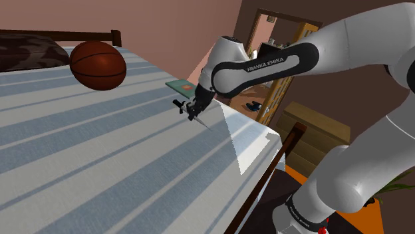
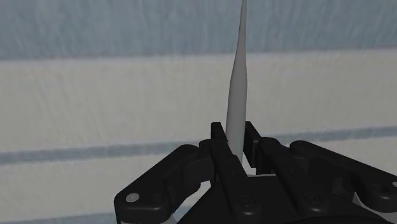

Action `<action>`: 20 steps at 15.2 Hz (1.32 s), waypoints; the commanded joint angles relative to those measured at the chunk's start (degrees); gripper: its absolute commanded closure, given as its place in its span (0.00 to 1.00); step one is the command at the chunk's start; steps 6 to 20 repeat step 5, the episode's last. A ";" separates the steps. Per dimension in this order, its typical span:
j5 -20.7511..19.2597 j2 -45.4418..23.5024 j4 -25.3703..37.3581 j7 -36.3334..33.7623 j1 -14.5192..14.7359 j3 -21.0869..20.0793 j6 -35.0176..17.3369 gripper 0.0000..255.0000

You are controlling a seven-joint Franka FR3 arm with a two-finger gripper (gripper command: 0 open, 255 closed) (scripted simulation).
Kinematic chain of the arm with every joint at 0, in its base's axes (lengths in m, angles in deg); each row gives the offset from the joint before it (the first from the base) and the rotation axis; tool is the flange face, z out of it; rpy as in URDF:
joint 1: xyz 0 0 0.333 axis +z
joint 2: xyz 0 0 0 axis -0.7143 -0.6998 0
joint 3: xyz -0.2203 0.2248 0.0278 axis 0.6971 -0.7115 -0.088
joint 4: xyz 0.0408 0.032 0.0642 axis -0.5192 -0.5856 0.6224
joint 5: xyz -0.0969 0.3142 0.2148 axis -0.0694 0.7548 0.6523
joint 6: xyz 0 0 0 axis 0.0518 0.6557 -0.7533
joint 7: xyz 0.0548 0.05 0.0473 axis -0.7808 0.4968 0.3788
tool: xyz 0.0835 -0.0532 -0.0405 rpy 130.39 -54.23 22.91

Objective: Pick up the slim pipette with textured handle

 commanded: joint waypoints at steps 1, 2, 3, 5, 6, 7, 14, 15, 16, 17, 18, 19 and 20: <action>0.04 0.77 0.98 -0.01 -0.01 0.08 1.76 1.00; 0.06 1.14 1.42 -0.01 -0.02 0.12 2.57 1.00; 0.08 1.50 1.86 -0.02 -0.03 0.16 3.37 1.00; 0.09 1.55 1.93 -0.02 -0.03 0.16 3.50 1.00; 0.09 1.55 1.93 -0.02 -0.03 0.16 3.50 1.00; 0.09 1.55 1.93 -0.02 -0.03 0.16 3.50 1.00; 0.09 1.55 1.93 -0.02 -0.03 0.16 3.50 1.00; 0.09 1.55 1.93 -0.02 -0.03 0.16 3.50 1.00; 0.09 1.55 1.93 -0.02 -0.03 0.16 3.50 1.00; 0.09 1.55 1.93 -0.02 -0.03 0.16 3.50 1.00; 0.09 1.55 1.93 -0.02 -0.03 0.16 3.50 1.00; 0.09 1.55 1.93 -0.02 -0.03 0.16 3.50 1.00; 0.09 1.55 1.93 -0.02 -0.03 0.16 3.50 1.00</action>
